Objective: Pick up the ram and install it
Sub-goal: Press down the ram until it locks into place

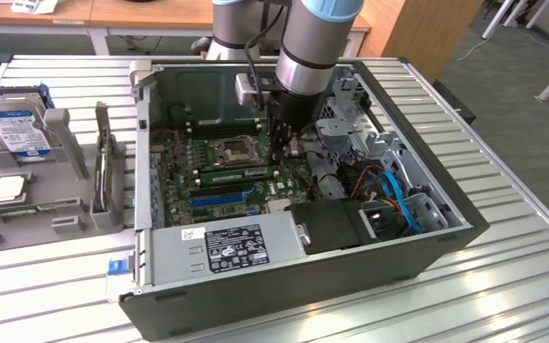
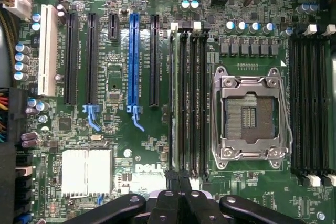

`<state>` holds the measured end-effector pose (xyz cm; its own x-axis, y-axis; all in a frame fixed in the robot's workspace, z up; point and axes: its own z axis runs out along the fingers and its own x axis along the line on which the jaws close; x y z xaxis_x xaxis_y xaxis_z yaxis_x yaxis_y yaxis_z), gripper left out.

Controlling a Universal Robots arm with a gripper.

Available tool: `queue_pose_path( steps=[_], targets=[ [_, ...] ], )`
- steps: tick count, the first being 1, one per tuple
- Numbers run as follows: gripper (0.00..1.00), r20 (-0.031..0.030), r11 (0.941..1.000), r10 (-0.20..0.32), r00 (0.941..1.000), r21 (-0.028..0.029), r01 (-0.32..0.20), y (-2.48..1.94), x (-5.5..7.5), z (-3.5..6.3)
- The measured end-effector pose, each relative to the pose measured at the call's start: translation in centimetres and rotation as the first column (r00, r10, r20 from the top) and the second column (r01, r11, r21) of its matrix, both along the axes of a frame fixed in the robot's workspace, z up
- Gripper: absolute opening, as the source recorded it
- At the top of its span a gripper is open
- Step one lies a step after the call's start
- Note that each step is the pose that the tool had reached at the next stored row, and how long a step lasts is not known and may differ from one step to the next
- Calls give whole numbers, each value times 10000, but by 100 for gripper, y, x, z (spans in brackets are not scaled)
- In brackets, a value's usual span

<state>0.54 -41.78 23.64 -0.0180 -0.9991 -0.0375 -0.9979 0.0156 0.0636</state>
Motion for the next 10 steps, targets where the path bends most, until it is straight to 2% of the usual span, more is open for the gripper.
queue_pose_path(
  steps=[7,10],
  targets=[
    [10,0,10000,1,10000,0,-1,5,-1,-15],
    [10,0,10000,1,10000,2,-1,4,-1,-74]
  ],
)
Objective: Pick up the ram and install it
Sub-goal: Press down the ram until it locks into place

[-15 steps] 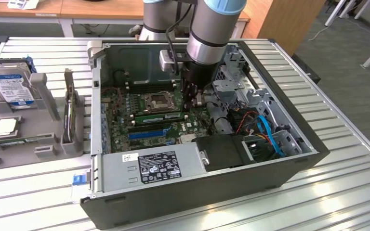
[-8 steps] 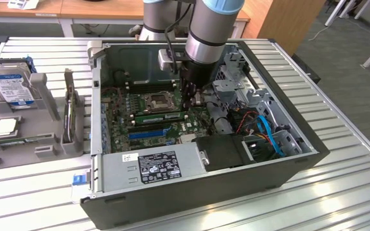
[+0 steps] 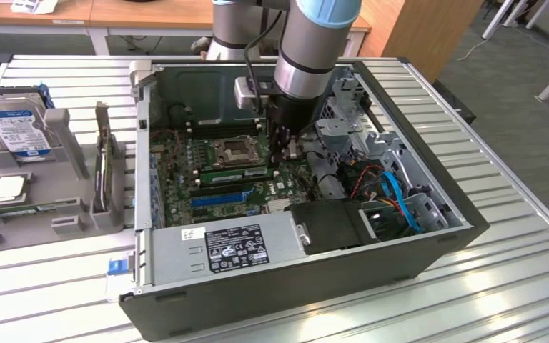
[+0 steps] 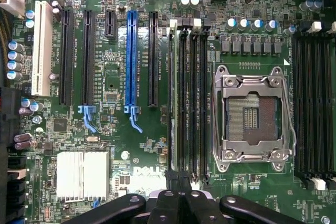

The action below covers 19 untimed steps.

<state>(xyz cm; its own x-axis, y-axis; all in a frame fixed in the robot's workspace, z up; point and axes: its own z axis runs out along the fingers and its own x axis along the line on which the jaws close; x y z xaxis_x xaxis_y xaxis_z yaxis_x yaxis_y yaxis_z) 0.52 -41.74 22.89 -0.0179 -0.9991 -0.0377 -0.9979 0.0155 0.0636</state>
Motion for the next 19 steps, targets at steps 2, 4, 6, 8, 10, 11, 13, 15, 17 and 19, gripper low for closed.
queue_pose_path(
  steps=[2,4,6,8,10,11,13,15,17,19],
  targets=[
    [10,0,10000,0,10000,0,0,0,0,0],
    [10,-1,10000,0,10000,-1,0,0,0,0],
    [10,0,10000,0,10000,0,0,0,0,-1],
    [10,0,10000,0,10000,3,0,0,0,-5],
    [10,0,10000,0,10000,0,0,0,0,-12],
    [10,0,10000,0,10000,-1,0,0,0,-13],
    [10,0,10000,0,10000,0,0,0,0,-13],
    [10,1,10000,0,10000,6,0,0,0,-20],
    [10,0,10000,0,10000,0,0,0,0,-24],
    [10,-1,10000,0,10000,-1,0,-1,0,-28]
  ],
)
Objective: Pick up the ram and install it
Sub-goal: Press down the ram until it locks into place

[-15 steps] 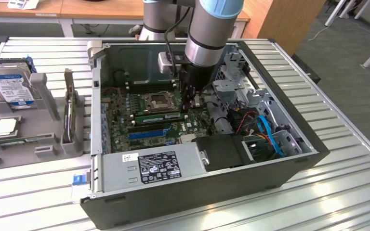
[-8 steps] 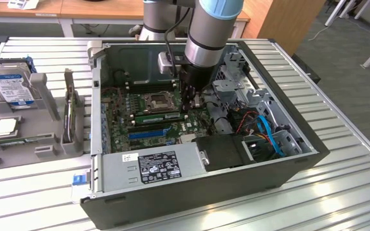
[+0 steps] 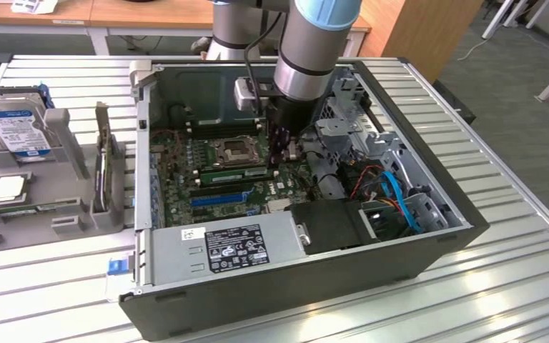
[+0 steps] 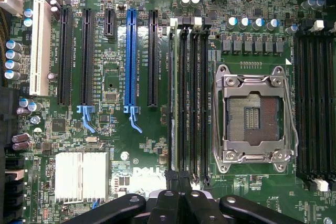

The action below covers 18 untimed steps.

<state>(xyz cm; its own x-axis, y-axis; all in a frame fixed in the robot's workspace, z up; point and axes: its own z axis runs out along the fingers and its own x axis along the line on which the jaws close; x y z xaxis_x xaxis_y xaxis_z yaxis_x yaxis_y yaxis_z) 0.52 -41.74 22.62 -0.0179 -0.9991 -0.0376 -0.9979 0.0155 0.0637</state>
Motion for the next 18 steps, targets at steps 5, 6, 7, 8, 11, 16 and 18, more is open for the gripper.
queue_pose_path(
  steps=[5,6,7,8,11,16,18],
  targets=[
    [10,1,10000,-1,10000,3,1,0,1,-5],
    [10,1,10000,-1,10000,2,1,0,1,-7],
    [10,1,10000,0,10000,1,0,-1,2,-8],
    [10,0,10000,0,10000,1,0,-1,3,-9],
    [10,0,10000,0,10000,2,0,-1,3,-10],
    [10,0,10000,0,10000,2,0,-6,4,-13],
    [10,1,10000,0,10000,1,0,-6,4,-13]
  ],
)
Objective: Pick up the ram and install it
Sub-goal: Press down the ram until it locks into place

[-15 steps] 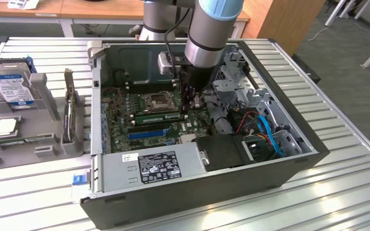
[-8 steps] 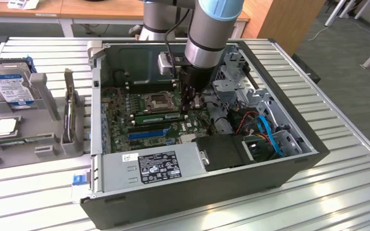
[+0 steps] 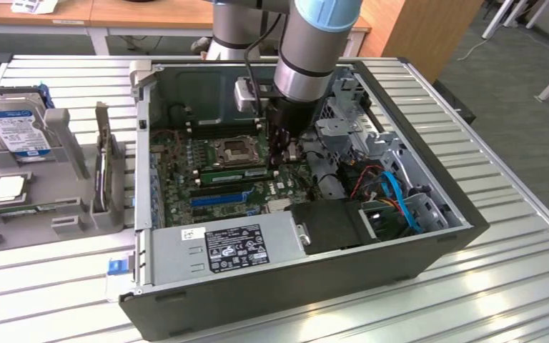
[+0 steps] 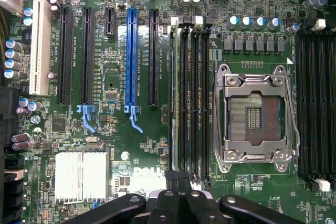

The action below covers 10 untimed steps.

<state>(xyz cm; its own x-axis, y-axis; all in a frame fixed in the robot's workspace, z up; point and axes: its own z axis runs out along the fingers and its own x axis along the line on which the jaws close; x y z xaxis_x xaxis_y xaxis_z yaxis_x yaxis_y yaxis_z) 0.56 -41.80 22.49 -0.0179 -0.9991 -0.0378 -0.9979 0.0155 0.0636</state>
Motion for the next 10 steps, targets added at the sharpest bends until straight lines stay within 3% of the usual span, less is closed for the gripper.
queue_pose_path(
  steps=[10],
  targets=[
    [10,0,10000,0,10000,0,0,-3,0,-7]
  ],
)
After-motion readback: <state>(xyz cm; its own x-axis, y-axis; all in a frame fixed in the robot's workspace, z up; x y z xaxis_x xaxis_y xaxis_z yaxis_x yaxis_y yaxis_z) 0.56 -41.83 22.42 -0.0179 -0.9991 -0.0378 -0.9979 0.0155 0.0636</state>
